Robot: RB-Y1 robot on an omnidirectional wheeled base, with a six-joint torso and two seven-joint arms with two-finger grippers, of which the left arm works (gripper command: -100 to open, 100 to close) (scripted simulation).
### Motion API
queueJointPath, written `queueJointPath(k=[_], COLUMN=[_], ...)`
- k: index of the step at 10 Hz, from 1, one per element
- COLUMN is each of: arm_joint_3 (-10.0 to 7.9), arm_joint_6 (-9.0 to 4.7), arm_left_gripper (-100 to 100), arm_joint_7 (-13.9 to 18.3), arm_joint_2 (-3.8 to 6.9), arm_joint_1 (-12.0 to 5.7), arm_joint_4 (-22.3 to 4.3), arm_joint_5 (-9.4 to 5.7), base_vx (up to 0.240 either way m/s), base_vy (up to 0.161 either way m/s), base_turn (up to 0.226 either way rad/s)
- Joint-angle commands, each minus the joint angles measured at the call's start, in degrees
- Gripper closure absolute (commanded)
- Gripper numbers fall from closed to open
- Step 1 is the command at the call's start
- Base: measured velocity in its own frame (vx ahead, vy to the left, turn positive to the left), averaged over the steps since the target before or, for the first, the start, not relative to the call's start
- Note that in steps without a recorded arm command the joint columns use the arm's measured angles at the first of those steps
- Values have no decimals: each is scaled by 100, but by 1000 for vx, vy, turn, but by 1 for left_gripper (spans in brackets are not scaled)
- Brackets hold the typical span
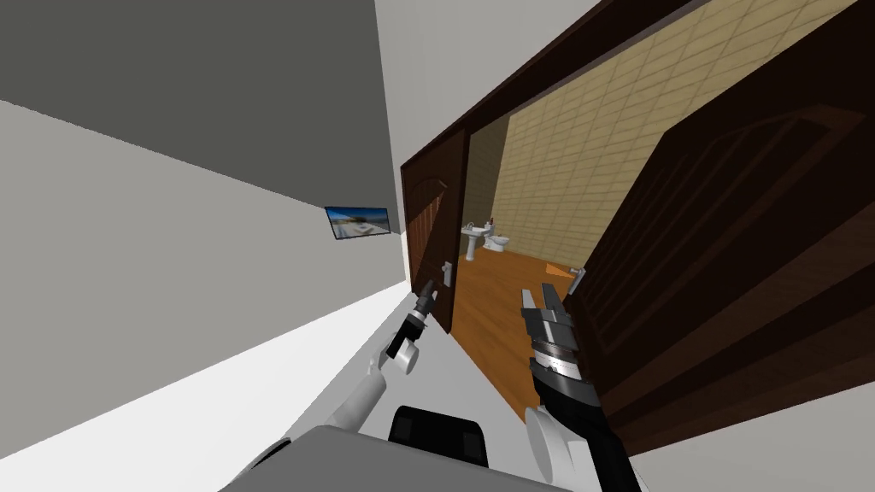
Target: Push the door open
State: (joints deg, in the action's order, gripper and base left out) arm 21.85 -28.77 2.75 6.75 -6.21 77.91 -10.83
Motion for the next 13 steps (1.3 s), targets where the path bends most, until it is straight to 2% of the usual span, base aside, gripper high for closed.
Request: queueJointPath(k=[1, 7, 13], arm_joint_3=[127, 464, 725], arm_joint_6=[81, 186, 268], arm_left_gripper=[-100, -100, -100], arm_joint_7=[-16, -56, -88], arm_joint_2=[25, 38, 40], arm_joint_1=[-177, -719, -1139], arm_joint_4=[-261, -1135, -1812], arm_joint_5=[-104, -373, -582], base_vx=[133, 104, 93], base_vy=[167, 119, 111], base_turn=[-167, -121, -87])
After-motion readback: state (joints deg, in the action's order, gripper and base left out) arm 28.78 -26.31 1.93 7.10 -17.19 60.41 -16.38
